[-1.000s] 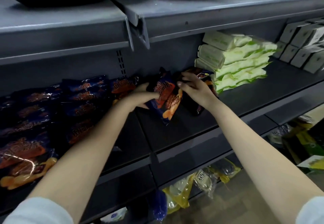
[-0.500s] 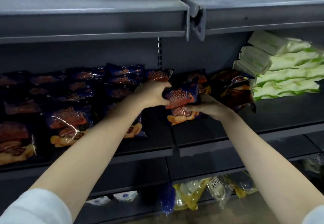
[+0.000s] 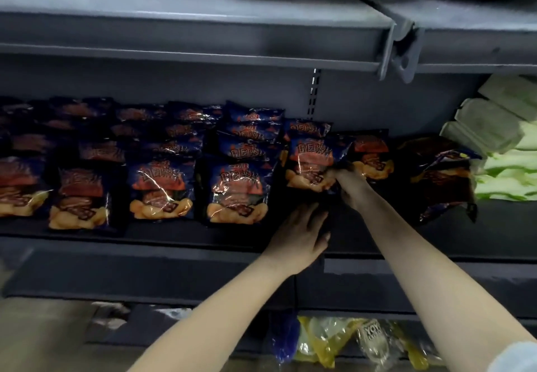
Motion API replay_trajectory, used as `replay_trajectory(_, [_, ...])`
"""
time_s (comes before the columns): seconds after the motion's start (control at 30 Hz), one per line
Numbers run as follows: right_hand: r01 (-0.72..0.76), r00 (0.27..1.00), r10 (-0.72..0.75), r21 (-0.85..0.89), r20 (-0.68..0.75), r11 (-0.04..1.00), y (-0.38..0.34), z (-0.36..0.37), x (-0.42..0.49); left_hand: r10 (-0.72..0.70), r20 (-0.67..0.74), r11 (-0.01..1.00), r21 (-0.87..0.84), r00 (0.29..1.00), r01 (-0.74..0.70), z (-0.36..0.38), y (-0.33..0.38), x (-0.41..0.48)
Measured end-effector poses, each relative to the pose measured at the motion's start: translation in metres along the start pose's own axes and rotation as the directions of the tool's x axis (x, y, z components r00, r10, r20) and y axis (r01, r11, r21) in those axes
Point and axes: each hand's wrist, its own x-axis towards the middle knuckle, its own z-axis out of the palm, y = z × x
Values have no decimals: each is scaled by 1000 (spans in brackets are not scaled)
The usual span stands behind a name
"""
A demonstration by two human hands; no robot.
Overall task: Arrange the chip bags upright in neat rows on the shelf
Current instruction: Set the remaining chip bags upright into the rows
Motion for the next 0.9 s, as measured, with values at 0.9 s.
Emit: replay_trajectory(0.9, [173, 969, -194, -145, -151, 974, 33, 8, 14, -11, -136, 1000, 26, 991, 15, 9, 0, -6])
